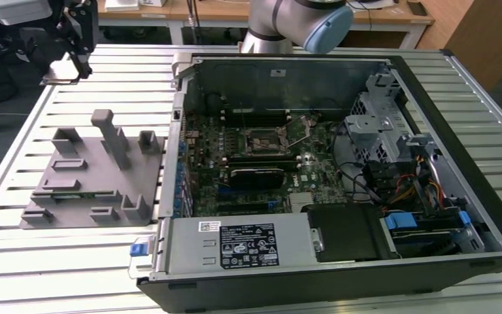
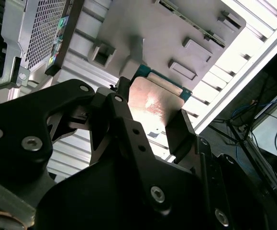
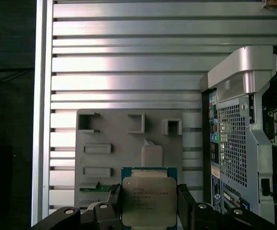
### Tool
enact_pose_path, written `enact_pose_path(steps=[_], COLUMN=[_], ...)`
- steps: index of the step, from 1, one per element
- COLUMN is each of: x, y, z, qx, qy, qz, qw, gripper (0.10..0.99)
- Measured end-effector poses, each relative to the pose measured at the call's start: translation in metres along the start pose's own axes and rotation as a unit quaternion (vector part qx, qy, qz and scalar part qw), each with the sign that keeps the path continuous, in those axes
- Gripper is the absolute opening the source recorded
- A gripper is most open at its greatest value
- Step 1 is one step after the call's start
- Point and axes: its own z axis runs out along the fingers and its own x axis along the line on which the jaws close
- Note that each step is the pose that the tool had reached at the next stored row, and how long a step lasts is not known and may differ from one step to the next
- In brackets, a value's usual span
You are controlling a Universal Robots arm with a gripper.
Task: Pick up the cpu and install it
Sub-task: 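Pick up the cpu and move it towards the insertion slot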
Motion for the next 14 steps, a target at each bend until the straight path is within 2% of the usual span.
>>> enact_pose_path(steps=[14], x=[-0.0139], y=[0.0003], z=[-0.0002], qx=[0.0], qy=[0.0012], qz=[0.0], qw=[1.0], gripper=[0.545])
